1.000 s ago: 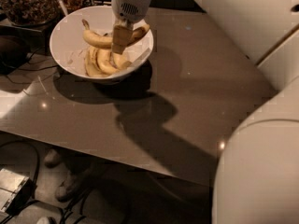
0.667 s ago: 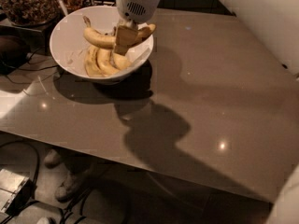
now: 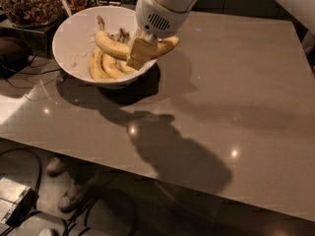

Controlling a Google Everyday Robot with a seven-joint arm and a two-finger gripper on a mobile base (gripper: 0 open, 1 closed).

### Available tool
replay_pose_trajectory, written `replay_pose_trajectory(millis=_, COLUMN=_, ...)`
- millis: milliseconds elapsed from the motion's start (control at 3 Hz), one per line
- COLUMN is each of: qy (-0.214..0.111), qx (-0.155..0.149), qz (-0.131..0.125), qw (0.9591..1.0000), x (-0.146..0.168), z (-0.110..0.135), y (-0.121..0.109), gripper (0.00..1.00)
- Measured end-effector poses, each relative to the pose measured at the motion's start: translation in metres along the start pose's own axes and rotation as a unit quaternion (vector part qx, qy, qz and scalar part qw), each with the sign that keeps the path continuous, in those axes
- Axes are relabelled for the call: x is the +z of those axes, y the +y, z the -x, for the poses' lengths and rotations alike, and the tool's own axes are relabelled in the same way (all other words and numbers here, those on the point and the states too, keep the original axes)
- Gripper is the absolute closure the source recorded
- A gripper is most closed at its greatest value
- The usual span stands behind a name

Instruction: Pick banana from white bowl

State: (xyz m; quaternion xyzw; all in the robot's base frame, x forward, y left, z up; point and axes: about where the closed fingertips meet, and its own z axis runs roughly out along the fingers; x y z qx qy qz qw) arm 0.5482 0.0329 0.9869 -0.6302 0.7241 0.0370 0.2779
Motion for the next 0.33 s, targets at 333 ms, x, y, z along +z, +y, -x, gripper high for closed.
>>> replay_pose_trajectory(millis=333, qy=0.003, qx=0.002, qz=-0.001, qw=1.0, x=-0.0005, z=-0.004, y=0.003, gripper=1.0)
